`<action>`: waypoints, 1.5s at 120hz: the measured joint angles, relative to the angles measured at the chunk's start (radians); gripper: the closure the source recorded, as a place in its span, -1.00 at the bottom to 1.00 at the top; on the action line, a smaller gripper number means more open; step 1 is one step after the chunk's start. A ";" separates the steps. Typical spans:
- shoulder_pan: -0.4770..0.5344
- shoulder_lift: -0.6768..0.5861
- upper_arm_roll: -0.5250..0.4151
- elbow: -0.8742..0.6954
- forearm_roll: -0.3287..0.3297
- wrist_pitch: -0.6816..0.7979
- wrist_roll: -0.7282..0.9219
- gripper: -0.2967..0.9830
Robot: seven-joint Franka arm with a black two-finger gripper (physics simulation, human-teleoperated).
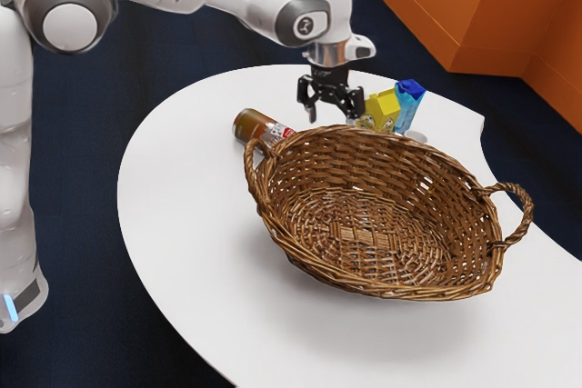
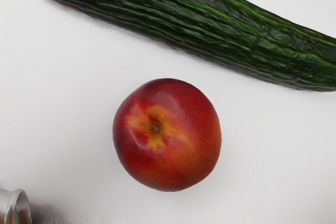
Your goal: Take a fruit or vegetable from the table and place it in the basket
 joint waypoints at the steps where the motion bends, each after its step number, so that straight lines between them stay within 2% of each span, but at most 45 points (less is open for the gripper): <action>1: -0.001 0.000 0.002 -0.001 0.000 0.000 -0.001 -0.54; 180: 0.014 0.150 -0.006 0.037 -0.028 0.071 -0.065 -0.54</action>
